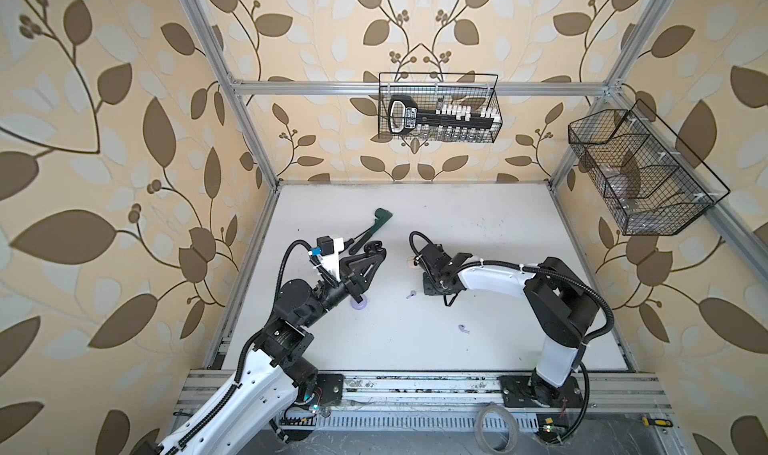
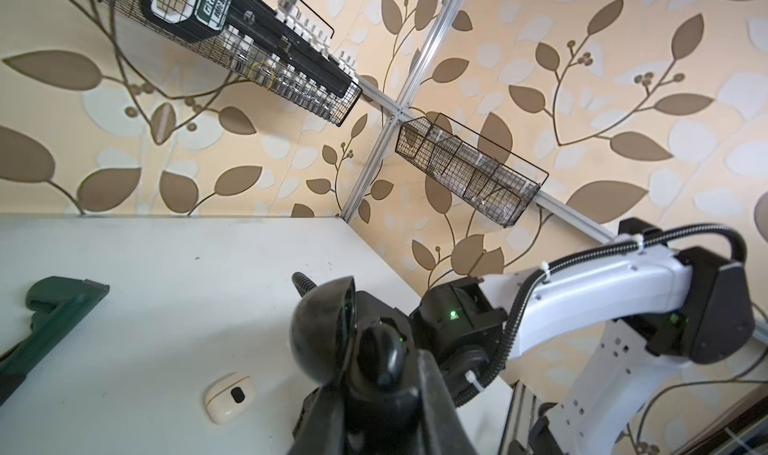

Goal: Insert the wireless bluetooth earbuds into the charging case

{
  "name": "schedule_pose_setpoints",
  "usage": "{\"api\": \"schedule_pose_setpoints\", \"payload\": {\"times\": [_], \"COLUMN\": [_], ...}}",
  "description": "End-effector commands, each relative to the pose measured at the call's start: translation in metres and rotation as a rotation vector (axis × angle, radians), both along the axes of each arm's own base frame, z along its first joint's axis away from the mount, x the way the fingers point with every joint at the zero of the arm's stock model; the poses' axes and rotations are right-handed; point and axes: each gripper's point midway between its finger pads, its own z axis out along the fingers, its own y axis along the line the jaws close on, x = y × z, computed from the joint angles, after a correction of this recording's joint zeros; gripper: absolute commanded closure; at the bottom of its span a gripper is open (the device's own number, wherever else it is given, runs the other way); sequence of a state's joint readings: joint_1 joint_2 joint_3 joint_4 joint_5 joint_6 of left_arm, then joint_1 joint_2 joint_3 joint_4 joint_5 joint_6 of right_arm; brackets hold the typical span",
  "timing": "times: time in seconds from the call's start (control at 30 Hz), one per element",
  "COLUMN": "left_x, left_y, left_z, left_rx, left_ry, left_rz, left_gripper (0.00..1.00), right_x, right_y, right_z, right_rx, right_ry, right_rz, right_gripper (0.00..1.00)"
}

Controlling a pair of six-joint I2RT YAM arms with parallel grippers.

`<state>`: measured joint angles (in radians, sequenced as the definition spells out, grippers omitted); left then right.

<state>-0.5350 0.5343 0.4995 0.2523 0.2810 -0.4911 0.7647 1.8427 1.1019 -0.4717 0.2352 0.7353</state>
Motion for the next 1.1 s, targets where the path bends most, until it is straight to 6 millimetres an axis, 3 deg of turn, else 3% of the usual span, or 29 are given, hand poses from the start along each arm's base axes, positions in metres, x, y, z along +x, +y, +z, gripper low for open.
{"api": "schedule_pose_setpoints", "payload": {"times": [0.0, 0.17, 0.47, 0.77, 0.87, 1.07], "left_x": [0.002, -0.005, -0.010, -0.005, -0.011, 0.010], "left_y": [0.010, 0.007, 0.004, 0.000, -0.001, 0.005], "left_z": [0.009, 0.022, 0.029, 0.023, 0.031, 0.004], "left_rx": [-0.031, -0.074, -0.106, -0.060, -0.066, 0.002], "left_ry": [0.126, 0.144, 0.118, 0.142, 0.138, 0.137], "left_rz": [0.047, 0.004, -0.035, -0.033, -0.058, 0.049], "left_gripper": [1.00, 1.00, 1.00, 1.00, 1.00, 1.00], "right_x": [-0.023, -0.032, -0.038, -0.033, -0.033, -0.030], "right_y": [-0.004, -0.006, -0.023, -0.026, -0.027, -0.029], "right_z": [-0.037, -0.042, -0.043, -0.027, -0.021, 0.003], "right_rx": [-0.021, -0.018, -0.027, -0.005, -0.002, 0.038], "right_ry": [0.115, 0.138, 0.139, 0.097, 0.084, 0.018], "right_rz": [0.013, 0.021, -0.010, -0.018, -0.024, -0.050], "right_gripper": [0.78, 0.82, 0.86, 0.87, 0.88, 0.91]}}
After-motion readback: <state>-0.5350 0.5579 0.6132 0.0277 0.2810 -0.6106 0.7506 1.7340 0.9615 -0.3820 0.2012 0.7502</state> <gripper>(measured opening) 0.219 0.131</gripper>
